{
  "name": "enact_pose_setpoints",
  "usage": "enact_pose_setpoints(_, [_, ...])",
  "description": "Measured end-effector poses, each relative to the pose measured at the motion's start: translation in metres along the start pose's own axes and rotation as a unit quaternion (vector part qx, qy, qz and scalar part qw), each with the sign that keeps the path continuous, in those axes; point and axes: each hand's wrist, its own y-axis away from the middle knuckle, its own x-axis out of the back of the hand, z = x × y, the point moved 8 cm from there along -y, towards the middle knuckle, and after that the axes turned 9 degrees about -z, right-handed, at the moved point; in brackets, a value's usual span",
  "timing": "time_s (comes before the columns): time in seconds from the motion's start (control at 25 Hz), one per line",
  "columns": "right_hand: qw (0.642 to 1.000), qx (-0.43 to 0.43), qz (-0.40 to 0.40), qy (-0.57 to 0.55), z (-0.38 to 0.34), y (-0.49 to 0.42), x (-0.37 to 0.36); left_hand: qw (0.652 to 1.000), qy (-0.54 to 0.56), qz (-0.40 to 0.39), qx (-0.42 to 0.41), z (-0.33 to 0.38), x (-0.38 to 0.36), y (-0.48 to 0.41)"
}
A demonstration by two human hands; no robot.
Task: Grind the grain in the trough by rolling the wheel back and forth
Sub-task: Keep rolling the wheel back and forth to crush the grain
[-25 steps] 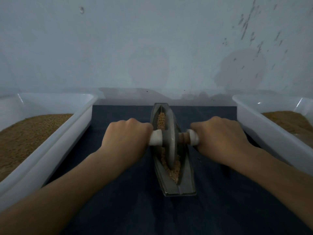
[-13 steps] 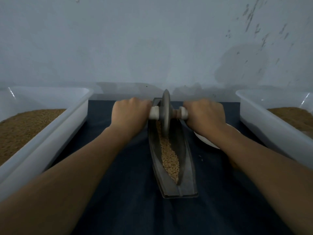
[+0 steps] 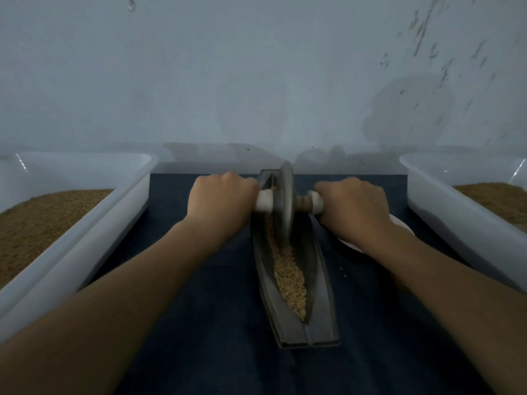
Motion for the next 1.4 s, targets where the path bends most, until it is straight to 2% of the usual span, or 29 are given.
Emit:
enact_pose_setpoints(0.16, [1.000, 0.010, -0.012, 0.014, -0.001, -0.029, -0.002, 0.999, 0.028, -0.006, 0.016, -0.009, -0.004, -0.018])
enact_pose_setpoints(0.44, [0.992, 0.098, 0.013, 0.074, -0.014, 0.055, 0.038, 0.999, 0.032, 0.008, -0.014, 0.004, 0.025, 0.067])
enact_pose_setpoints(0.56, [0.994, 0.083, 0.006, 0.075, -0.011, 0.052, 0.033, 0.999, 0.031, -0.019, -0.006, 0.003, 0.018, 0.060])
enact_pose_setpoints(0.84, [0.999, 0.014, -0.044, 0.023, -0.005, -0.040, 0.001, 0.997, 0.042, -0.049, 0.031, -0.013, -0.009, -0.025])
enact_pose_setpoints(1.16, [0.998, 0.049, -0.033, 0.019, -0.003, 0.056, 0.025, 0.999, 0.015, -0.046, -0.012, 0.007, 0.026, 0.054])
enact_pose_setpoints(1.28, [0.998, 0.034, -0.057, 0.003, 0.001, 0.047, 0.015, 0.998, 0.017, -0.052, -0.010, 0.006, 0.020, 0.044])
enact_pose_setpoints(1.4, [0.997, 0.016, -0.080, 0.004, 0.001, -0.004, 0.000, 0.998, 0.026, -0.064, 0.014, -0.001, 0.002, 0.007])
